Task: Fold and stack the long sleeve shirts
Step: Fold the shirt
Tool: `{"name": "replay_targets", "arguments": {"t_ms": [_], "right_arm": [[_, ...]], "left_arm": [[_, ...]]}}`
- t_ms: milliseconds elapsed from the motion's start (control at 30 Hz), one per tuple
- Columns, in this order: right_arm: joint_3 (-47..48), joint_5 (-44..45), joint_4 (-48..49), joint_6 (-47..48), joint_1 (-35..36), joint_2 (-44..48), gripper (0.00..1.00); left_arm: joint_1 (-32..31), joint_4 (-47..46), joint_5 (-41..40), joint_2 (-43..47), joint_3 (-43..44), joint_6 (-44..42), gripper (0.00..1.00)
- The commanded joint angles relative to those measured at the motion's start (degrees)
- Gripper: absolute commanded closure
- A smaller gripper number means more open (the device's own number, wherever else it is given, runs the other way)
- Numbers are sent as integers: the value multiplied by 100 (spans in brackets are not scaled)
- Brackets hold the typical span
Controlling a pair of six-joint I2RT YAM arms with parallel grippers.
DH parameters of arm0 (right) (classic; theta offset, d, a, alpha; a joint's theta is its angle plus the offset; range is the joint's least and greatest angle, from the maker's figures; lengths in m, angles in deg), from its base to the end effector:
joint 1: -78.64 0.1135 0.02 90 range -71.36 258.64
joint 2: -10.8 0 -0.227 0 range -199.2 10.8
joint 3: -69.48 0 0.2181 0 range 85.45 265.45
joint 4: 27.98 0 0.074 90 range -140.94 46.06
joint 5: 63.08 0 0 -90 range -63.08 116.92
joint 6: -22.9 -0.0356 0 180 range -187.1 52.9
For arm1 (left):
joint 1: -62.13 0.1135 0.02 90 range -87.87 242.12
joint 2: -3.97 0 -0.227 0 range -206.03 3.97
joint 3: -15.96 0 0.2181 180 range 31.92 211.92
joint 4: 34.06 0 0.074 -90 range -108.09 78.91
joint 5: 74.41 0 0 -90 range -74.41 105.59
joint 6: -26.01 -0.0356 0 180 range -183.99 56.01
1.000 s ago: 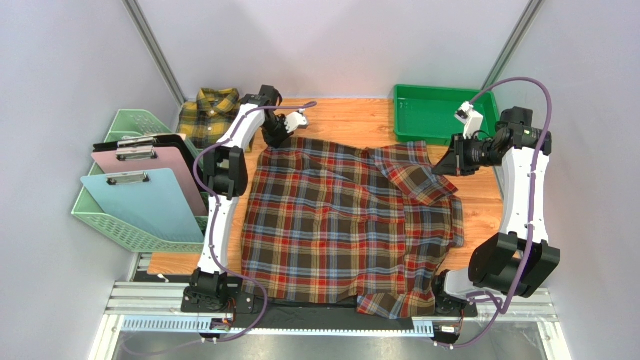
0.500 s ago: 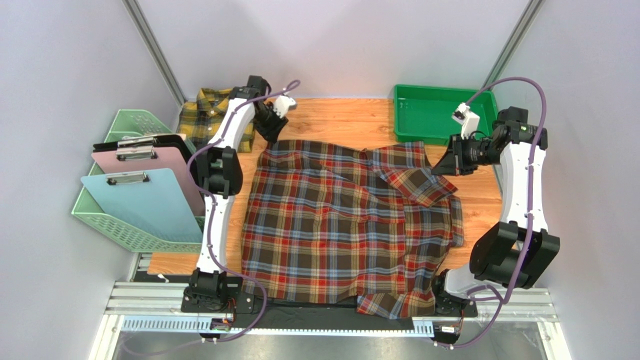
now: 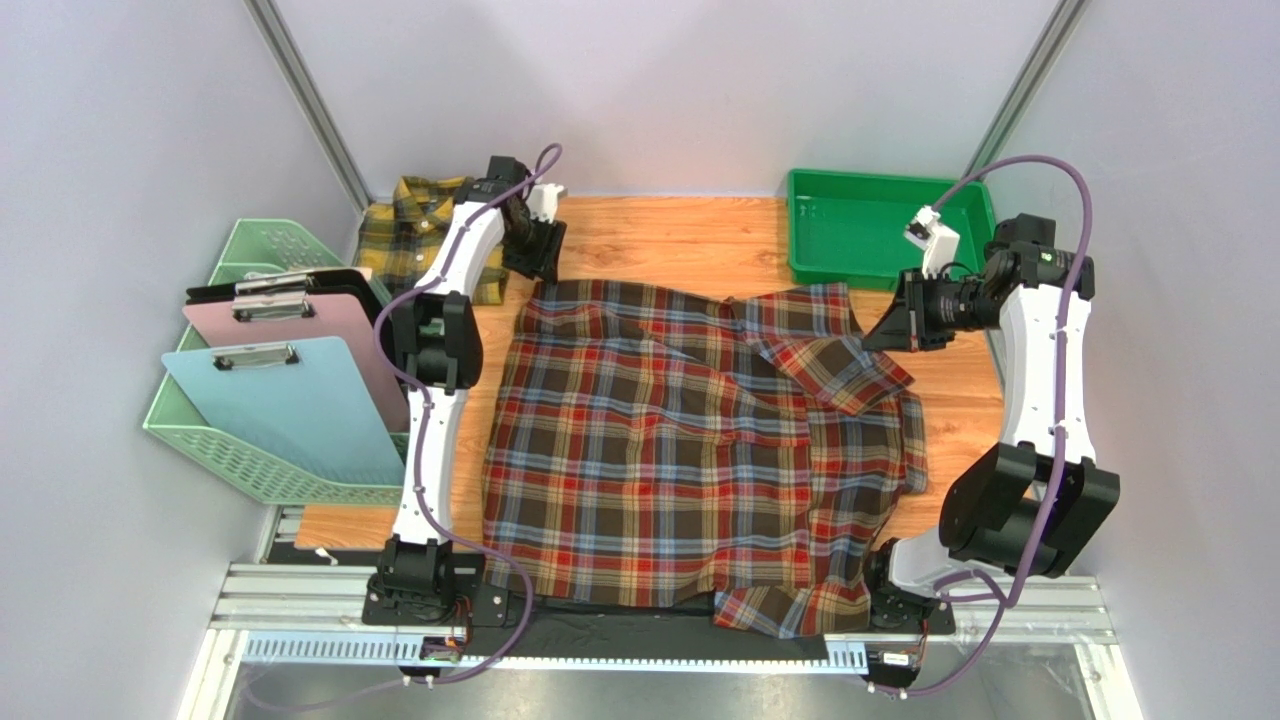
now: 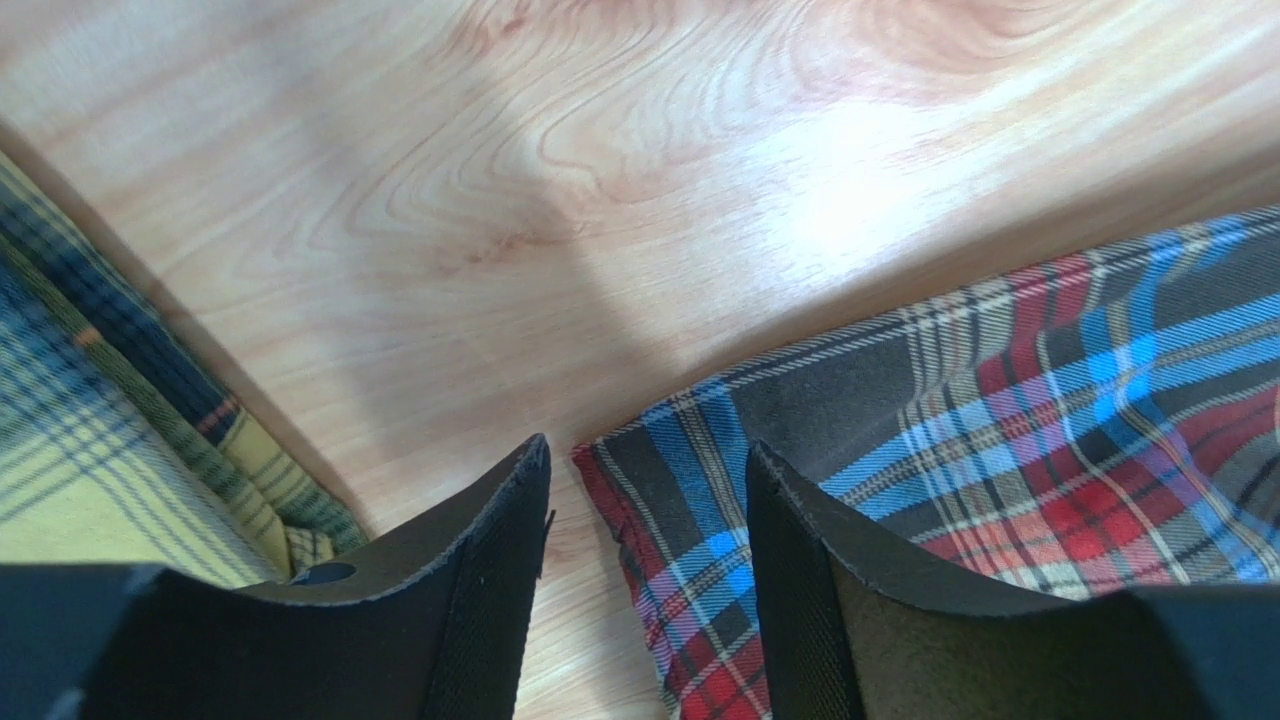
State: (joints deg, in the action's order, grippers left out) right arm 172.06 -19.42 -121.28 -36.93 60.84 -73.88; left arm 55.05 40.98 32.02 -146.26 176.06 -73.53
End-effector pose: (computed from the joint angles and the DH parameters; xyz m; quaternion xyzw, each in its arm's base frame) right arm 0.2281 -0.0462 0.3112 -0.1480 0.9012 0.3091 0.2654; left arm 0.4724 -0.0688 0.1654 0.1701 0.9520 -0.1349 0.2157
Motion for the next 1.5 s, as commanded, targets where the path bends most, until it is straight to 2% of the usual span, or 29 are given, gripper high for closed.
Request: {"name": "replay_targets", "arguments": {"t_ms": [0,233,433,533,633,900,1067,1200,1300,1467], "right_arm": [[-4,-67,-624,-91,14,14,100],[102,-67,-616,-108,14,-101,100],[102,-6,-554,-117,14,-250,100],[207,-15,-563,-143,14,-355,100],[330,3,-563,-170,14,-452,100],[392,-6,-545,-205,22,-602,100],[479,-15,-501,-240,22,-681,100],[962,-6,-519,-310,23,-795,100],[1750,-23,-484,-468,14,-1005,100],[2957,-269,-308,-1004,-92,-1445,100]], "left_arm": [[22,96,-297,-23,-113,444,43],[-14,193,-430,-50,-246,374,46],[-40,553,-219,-427,422,225,45],[-31,632,-105,-472,502,163,52],[-93,650,-96,-463,475,67,56],[-269,667,-254,-507,536,-215,57],[-269,712,-350,-525,651,-180,80],[-269,-129,-535,-226,563,-258,100],[-269,-832,-535,55,572,-592,100],[-190,-1424,-334,591,353,-1015,100]]}}
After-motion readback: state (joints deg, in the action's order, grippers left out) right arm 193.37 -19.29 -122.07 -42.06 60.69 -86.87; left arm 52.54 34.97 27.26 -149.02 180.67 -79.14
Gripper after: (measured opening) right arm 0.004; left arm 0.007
